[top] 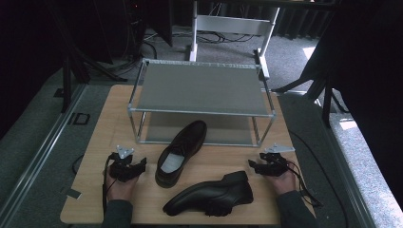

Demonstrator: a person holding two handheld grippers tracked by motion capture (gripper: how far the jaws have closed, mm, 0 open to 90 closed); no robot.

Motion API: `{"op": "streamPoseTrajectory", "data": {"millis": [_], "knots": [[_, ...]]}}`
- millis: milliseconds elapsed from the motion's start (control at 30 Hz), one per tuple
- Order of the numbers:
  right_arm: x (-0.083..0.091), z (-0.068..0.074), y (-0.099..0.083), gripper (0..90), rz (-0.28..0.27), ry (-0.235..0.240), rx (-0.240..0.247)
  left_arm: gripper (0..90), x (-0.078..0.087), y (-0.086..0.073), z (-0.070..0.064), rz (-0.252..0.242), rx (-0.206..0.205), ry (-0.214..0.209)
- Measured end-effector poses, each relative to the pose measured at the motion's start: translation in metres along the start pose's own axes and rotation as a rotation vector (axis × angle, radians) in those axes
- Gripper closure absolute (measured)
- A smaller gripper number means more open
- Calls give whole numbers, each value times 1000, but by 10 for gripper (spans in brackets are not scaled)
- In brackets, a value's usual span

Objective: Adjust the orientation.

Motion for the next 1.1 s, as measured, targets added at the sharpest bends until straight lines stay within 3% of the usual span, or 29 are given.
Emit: {"op": "streamPoseTrajectory", "data": {"millis": [233, 500, 600, 833, 933, 967, 1100], "knots": [[6, 0, 2, 388, -18, 1, -5, 426, 19, 8, -9, -59, -49, -55], [9, 4, 4, 395, -22, -13, 17, 470, 32, 28, -20, -79, -91, -143], [10, 5, 4, 394, -20, -9, 20, 522, 35, 36, -26, -68, -124, -179], [9, 6, 3, 381, -10, -17, 27, 536, 38, 55, -50, -73, -189, -280], [10, 5, 2, 381, -11, -20, 25, 544, 38, 57, -55, -67, -211, -298], [10, 5, 2, 381, -11, -18, 24, 544, 36, 57, -60, -51, -231, -323], [11, 6, 2, 377, -11, -11, 24, 558, 30, 55, -69, -12, -268, -349]]}}
Point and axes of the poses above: each handheld gripper's, and its own axes: x roughly backward along the jaws, y roughly out of its top, z roughly to its left, the point moved 3 cm from there along -x, roughly forward along the jaws, and after that the axes turned 8 degrees about x, right-handed, at the moved point
